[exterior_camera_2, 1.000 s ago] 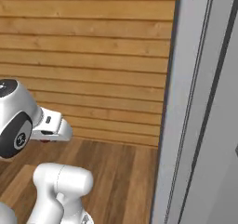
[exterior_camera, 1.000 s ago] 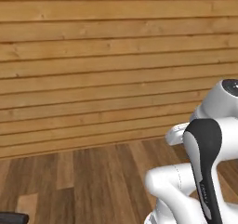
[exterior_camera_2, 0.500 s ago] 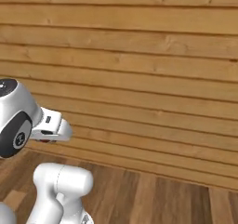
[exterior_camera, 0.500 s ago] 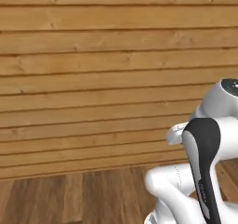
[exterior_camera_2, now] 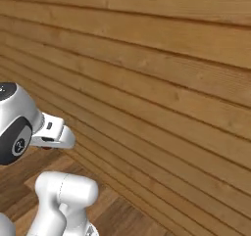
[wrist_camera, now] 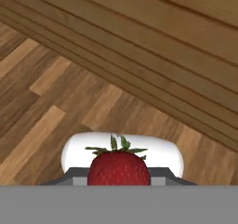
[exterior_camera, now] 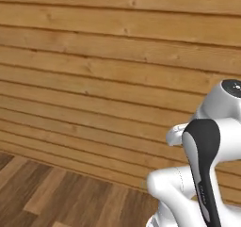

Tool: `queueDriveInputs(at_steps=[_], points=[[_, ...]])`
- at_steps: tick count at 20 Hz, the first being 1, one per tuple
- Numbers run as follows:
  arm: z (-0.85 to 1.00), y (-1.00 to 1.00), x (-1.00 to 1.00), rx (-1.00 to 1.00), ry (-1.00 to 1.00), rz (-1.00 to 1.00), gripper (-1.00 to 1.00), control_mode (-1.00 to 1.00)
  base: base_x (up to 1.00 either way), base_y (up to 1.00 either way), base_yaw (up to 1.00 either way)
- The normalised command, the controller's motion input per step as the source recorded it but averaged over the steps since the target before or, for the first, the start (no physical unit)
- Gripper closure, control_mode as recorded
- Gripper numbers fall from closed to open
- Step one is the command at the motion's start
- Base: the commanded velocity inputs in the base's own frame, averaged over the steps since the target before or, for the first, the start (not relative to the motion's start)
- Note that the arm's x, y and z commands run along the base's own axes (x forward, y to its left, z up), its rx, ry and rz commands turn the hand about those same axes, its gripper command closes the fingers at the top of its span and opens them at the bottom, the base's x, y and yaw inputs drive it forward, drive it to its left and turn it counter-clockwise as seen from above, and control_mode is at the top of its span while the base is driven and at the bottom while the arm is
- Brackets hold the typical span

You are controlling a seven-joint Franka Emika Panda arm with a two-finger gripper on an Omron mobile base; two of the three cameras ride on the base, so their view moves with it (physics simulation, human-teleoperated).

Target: Take the strawberry from the fridge and place it on top of the pancake, located on the dining counter.

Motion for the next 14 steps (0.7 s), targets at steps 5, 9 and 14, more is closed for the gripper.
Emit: queueDriveInputs(at_steps=[5, 9, 14], points=[[0.0, 0.0, 0.0, 0.0, 0.0, 0.0, 1.0, 1.0, 0.91, 0.04, 0.74], [0.0, 0.0, 0.0, 0.0, 0.0, 0.0, 1.0, 1.0, 0.91, 0.0, 0.76], [0.0, 0.0, 0.0, 0.0, 0.0, 0.0, 1.0, 1.0, 0.86, 0.0, 0.79]])
